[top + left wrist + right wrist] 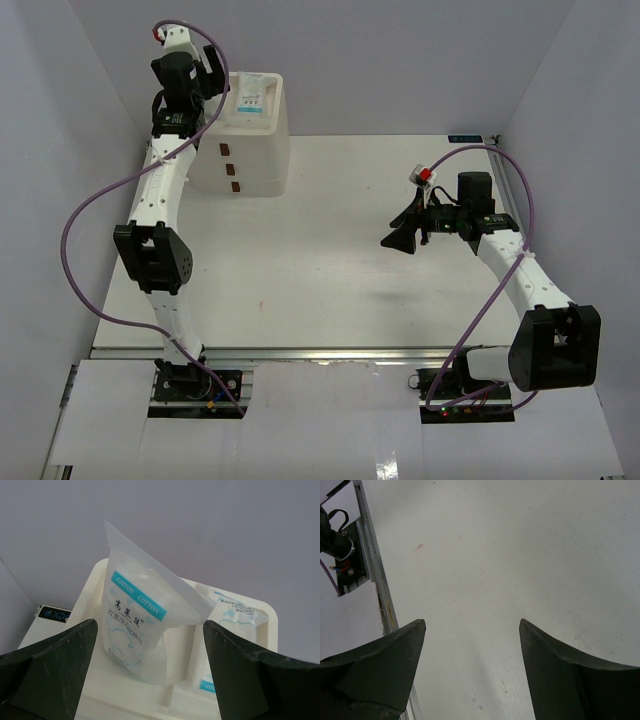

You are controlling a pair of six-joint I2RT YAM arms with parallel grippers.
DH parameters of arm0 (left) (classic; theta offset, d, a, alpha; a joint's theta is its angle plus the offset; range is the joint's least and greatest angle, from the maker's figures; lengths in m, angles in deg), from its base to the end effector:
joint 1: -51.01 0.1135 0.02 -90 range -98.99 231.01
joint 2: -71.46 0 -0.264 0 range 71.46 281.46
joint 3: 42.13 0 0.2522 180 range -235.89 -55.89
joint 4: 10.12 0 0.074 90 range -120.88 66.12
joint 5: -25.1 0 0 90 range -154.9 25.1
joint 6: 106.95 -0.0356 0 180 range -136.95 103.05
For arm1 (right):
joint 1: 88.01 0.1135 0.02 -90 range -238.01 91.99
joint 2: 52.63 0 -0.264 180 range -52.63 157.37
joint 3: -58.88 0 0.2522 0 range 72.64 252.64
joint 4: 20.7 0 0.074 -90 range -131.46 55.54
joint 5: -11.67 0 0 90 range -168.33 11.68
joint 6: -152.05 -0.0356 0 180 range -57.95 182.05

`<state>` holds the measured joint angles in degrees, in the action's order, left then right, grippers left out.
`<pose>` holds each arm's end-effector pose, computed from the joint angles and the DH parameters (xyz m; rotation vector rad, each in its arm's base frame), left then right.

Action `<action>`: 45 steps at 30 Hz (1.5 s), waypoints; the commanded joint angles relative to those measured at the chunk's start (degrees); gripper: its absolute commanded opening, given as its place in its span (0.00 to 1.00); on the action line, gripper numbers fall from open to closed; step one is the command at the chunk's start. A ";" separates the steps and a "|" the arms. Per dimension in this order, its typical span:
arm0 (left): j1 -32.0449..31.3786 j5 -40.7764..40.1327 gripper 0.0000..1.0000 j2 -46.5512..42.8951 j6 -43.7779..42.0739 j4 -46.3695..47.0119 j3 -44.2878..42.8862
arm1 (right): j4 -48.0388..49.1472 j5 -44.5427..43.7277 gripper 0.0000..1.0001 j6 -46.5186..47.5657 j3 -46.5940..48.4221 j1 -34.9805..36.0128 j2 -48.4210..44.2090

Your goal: Organize the makeup

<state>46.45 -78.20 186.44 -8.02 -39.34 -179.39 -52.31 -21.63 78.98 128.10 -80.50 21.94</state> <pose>0.4719 -0.0294 0.4353 -0.2374 1.6719 0.0198 0.2694 0.0655 0.2882 -0.9344 1.8111 0.9776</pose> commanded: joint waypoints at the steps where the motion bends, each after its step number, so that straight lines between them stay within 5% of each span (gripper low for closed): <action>1: 0.11 2.01 0.98 -1.88 1.16 0.08 -1.16 | 1.41 0.04 0.82 0.39 0.00 -0.13 -0.68; 21: 0.23 16.28 0.98 -4.28 8.15 0.52 -2.27 | 1.02 -2.24 0.82 2.11 -0.20 -0.10 -0.21; 28: 0.25 45.49 0.98 -23.32 14.13 12.14 26.53 | -0.03 -9.18 0.82 3.87 0.45 -2.89 -3.08; 34: 0.12 61.17 0.98 -42.20 20.61 22.86 59.44 | 1.36 -11.25 0.85 3.86 -0.75 -6.80 -8.23; 38: -0.17 61.38 0.98 -55.67 17.19 20.88 75.41 | 1.59 -11.28 0.92 3.81 -1.63 -9.64 -11.09; 45: -0.54 61.64 0.98 -74.85 12.43 17.72 89.58 | 0.88 -13.86 0.97 2.61 -4.69 -10.41 -15.71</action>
<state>46.21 -18.97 120.46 7.41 -21.56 -95.16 -52.01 -33.61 82.06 125.27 -90.57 9.18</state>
